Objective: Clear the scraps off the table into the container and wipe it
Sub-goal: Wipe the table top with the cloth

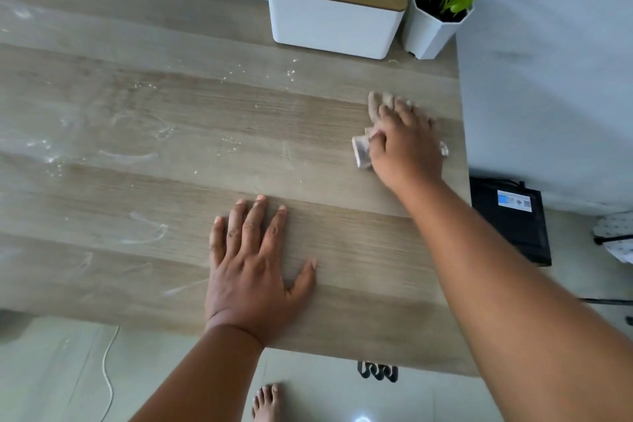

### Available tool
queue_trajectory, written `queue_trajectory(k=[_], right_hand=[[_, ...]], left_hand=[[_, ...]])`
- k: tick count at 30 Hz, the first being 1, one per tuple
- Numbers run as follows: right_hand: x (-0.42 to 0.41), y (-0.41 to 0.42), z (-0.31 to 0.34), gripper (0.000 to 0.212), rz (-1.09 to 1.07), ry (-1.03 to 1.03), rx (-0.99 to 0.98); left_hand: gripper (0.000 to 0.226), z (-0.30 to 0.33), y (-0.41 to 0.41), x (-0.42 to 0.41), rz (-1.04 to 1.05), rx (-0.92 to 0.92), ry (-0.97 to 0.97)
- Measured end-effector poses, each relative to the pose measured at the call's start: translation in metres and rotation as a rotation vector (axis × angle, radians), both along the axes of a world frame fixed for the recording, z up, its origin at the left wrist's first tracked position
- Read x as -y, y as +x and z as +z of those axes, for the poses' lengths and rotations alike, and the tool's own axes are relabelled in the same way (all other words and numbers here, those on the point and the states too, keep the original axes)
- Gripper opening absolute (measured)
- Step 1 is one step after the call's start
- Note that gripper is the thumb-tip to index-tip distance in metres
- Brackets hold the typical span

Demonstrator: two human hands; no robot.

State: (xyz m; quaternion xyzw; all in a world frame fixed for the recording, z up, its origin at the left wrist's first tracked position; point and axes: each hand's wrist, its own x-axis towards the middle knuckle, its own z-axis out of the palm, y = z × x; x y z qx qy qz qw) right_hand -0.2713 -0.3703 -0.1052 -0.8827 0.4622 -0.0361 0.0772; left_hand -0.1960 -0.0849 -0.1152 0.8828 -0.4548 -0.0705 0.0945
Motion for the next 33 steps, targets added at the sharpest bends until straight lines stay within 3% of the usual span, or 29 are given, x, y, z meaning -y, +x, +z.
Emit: queue_trajectory(k=[3, 6, 18, 24, 26, 31, 33], right_hand=[[-0.051, -0.03, -0.001, 0.056, 0.13, -0.014, 0.08], [-0.061, -0.031, -0.003, 0.054, 0.119, -0.026, 0.085], [0.001, 0.163, 0.003, 0.055, 0.103, -0.042, -0.055], [-0.029, 0.081, 0.001, 0.055, 0.583, -0.118, 0.002], [-0.022, 0.05, 0.0, 0.054, 0.646, -0.123, 0.029], [0.012, 0.105, 0.0, 0.059, 0.263, -0.166, -0.016], [0.015, 0.136, 0.002, 0.06, 0.202, -0.129, -0.027]], left_hand=[[0.086, 0.0, 0.0, -0.001, -0.005, -0.008, 0.006], [0.087, 0.001, 0.0, 0.0, -0.007, -0.02, -0.008], [0.088, -0.001, 0.001, 0.0, -0.005, -0.013, -0.01], [0.088, -0.001, 0.001, -0.001, -0.008, -0.03, -0.019], [0.088, -0.001, 0.002, 0.0, -0.012, -0.038, -0.036], [0.088, -0.002, 0.002, 0.001, -0.001, -0.034, -0.049], [0.088, -0.002, 0.003, 0.002, 0.004, -0.033, -0.036]])
